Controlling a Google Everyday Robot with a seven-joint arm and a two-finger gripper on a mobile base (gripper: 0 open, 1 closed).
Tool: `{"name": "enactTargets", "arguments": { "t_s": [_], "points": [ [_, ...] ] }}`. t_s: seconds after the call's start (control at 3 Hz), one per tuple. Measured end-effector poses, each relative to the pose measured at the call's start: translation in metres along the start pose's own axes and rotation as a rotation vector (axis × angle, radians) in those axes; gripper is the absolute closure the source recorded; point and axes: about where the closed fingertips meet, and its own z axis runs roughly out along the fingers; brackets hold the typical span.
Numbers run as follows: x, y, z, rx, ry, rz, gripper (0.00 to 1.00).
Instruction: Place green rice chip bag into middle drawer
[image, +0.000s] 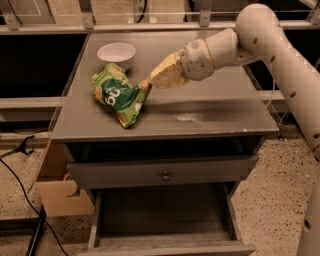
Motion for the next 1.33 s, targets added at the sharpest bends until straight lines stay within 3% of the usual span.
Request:
{"name": "enactTargets", "arguments": {
  "t_s": [0.67,1.33],
  "points": [
    [0.0,0.0,0.0,0.0,0.0,0.0,0.58],
    [0.0,0.0,0.0001,0.0,0.0,0.0,0.04]
  ]
}}
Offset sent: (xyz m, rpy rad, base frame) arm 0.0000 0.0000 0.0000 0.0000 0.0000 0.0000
